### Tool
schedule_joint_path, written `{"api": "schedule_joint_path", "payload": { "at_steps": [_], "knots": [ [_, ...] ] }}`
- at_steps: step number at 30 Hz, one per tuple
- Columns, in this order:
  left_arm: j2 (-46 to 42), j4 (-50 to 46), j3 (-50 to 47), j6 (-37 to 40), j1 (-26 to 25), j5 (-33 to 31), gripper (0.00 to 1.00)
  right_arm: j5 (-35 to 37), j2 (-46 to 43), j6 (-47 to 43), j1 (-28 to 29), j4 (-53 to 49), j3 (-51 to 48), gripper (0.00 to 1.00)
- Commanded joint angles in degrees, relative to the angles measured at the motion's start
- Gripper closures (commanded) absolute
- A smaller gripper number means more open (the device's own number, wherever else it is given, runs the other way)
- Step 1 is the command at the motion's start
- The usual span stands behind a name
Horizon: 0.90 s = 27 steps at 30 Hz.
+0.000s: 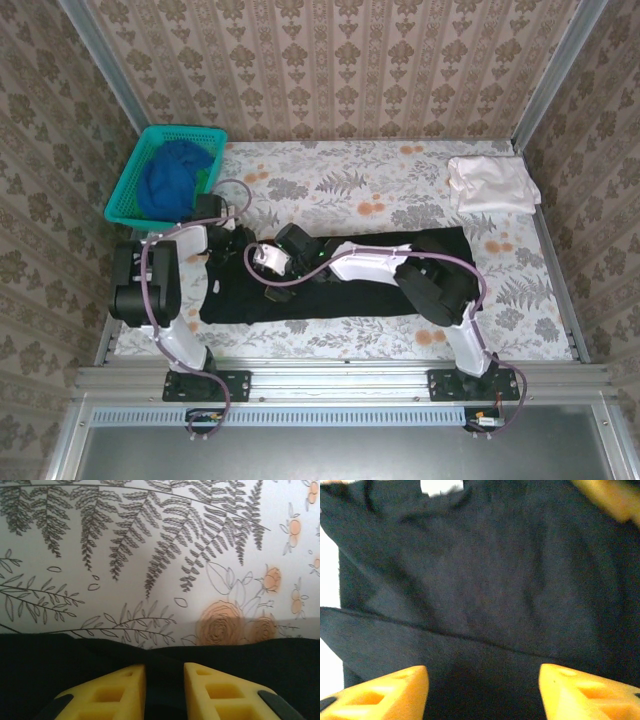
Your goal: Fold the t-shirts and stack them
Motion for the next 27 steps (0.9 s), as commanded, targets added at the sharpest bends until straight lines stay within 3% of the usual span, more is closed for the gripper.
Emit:
{"api": "schedule_joint_path", "payload": {
  "at_steps": [1, 8, 12, 14, 20, 22, 27],
  "knots": [
    [0.72, 1.03, 1.33, 0.17, 0.83, 1.48, 0.73, 0.44, 1.67, -3.26, 0.42, -3.76, 2.87, 0.47],
    [2.97, -0.12, 2.93, 1.11, 1.77, 0.94, 0.75, 3.95, -3.73, -5.08, 1.74, -3.36, -0.98, 0.85],
    [3.83, -0.07, 3.22, 1.20, 1.99, 0.77, 0.75, 5.94, -9.75, -4.51, 3.74, -1.26, -7.20, 0.94],
    [4.29, -0.07, 3.36, 1.36, 2.05, 0.92, 0.75, 6.12, -11.52, -2.81, 4.95, -1.33, -9.91, 0.82],
    [5.01, 0.01, 3.58, 1.62, 2.47, 1.23, 0.76, 3.79, -16.37, 3.29, 7.87, -3.91, -15.82, 0.67],
    [5.02, -0.08, 3.76, 1.69, 2.44, 1.38, 0.76, 5.96, -19.87, 4.43, 7.63, -5.01, -17.62, 0.54],
    [5.45, -0.25, 4.28, 1.83, 2.44, 1.81, 0.76, 7.00, -26.12, 8.85, 3.19, 1.40, -20.09, 0.37]
  ]
}}
